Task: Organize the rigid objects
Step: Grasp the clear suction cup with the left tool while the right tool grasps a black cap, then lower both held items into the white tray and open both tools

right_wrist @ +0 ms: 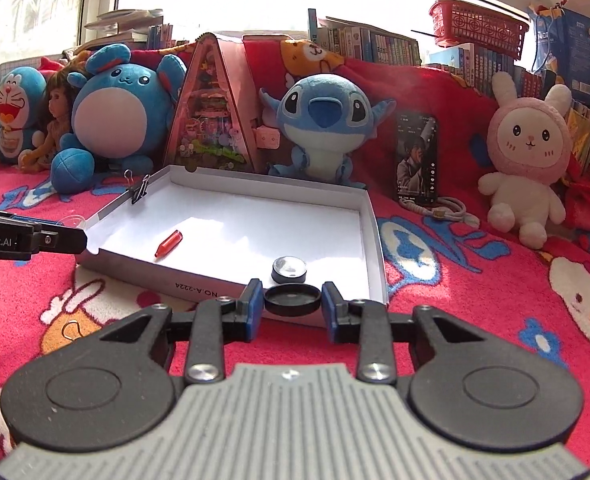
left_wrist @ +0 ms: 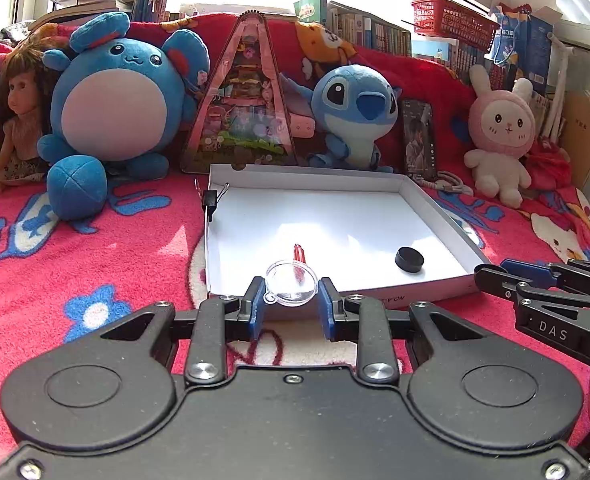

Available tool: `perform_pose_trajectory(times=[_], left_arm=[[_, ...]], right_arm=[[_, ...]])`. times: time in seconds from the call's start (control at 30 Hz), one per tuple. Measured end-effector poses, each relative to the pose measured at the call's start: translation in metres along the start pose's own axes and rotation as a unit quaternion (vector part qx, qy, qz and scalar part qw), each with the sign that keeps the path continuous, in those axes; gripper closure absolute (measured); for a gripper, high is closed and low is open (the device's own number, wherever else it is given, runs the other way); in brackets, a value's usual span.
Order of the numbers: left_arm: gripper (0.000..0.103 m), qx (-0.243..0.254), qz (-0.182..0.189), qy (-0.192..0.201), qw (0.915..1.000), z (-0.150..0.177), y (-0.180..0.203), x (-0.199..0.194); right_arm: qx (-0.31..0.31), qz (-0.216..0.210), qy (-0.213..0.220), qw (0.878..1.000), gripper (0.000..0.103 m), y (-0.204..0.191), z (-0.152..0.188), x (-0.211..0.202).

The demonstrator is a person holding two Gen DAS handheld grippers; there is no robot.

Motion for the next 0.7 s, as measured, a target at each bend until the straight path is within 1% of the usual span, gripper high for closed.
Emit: perform_pose_trajectory(times=[0.13,0.27,0.37,0.53,0.63,0.7], left_arm=[[0.076,-0.001,0.002,-0.003,1.0,-0.018,-0.001,0.019],[0.076,-0.02,0.008,-0.033,0.9992,-0.032,-0.007,0.046],[0.076,-0.029,0.005,-0.054,0.9981,-0.038,-0.013,0.069],[0.076,-0.034,-0.002,-0.077,0.9965,-0.04,-0.016,0.097],[0.076,-0.033,-0.002,-0.085,0.9959,-0.035,-0.015,0.108],[0.076,-0.032,-0.001,-0.089,0.9956,-0.032,-0.012,0.114]], right_arm=[[0.048,-0.014,-0.008,0.999,0.066,0.015,-0.016,0.019],[0.11,-0.034,-0.034,0.993,0.066,0.032,-0.027,0.045],[0.133,-0.041,-0.046,0.989,0.066,0.039,-0.033,0.062],[0.133,-0.04,-0.057,0.989,0.066,0.041,-0.035,0.082],[0.126,-0.046,-0.054,0.989,0.066,0.037,-0.034,0.089],[0.117,-0.043,-0.046,0.991,0.066,0.033,-0.031,0.092]])
Point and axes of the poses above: each gripper's, at about its wrist camera, not at the fingertips, and x roughly the way its jaws point, y to its right, z to its underside, the point moved 5 cm from there along x, roughly the way its jaws point, and after that the axes turned 4 degrees about -z, right-handed, at the moved point
